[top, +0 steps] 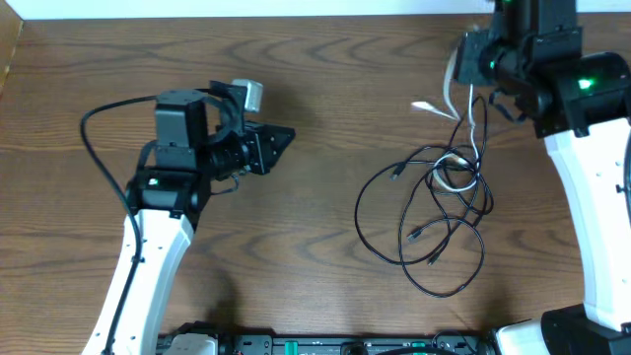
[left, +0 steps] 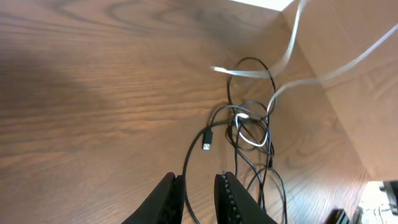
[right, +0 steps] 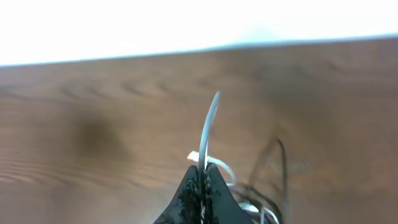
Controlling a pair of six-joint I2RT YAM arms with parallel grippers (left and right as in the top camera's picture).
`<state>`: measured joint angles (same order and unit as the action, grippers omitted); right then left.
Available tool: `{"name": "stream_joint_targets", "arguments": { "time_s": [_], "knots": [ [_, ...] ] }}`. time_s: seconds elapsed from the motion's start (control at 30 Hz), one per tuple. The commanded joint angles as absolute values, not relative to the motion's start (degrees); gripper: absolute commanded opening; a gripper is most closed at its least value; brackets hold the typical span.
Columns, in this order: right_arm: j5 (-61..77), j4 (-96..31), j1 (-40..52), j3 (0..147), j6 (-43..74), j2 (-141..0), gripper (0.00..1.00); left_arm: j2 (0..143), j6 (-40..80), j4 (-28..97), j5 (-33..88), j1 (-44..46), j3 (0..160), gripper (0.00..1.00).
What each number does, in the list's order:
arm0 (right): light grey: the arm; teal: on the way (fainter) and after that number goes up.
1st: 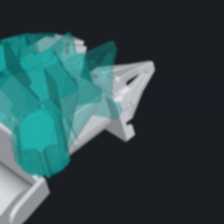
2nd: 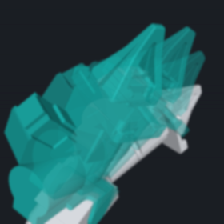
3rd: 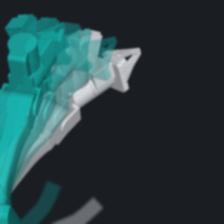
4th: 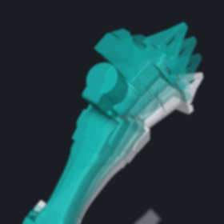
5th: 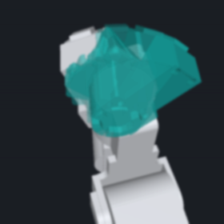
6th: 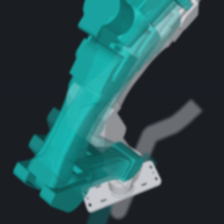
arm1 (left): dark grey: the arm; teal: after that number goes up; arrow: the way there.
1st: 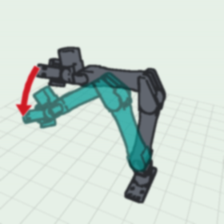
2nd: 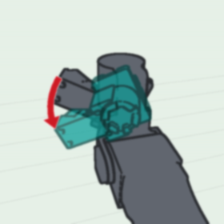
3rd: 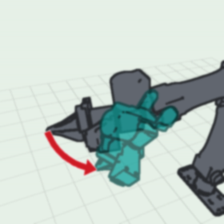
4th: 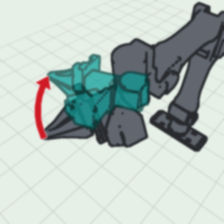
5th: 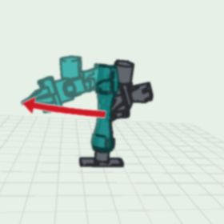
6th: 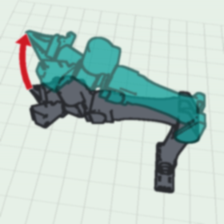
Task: Untangle cables
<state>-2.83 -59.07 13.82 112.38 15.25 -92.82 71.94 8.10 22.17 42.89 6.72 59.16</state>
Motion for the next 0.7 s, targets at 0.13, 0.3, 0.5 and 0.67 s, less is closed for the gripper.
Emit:
{"name": "stream_joint_targets", "arguments": {
  "time_s": [0.13,0.3,0.5,0.67],
  "knots": [
    [6.20,-55.44,14.13,120.73,17.17,-91.83,0.01,74.50,4.91,22.26,42.85,12.88,60.10,0.22],
    [5.93,-55.48,14.13,126.54,17.10,-91.83,0.01,76.53,4.51,22.26,42.83,15.75,60.10,0.22],
    [5.52,-57.43,12.84,132.38,16.80,-91.83,0.01,78.91,4.49,22.26,42.83,16.78,60.05,0.22],
    [1.02,-65.10,12.69,132.99,15.53,-92.18,0.01,79.42,4.47,22.24,42.85,16.86,60.05,0.22]
  ]
}}
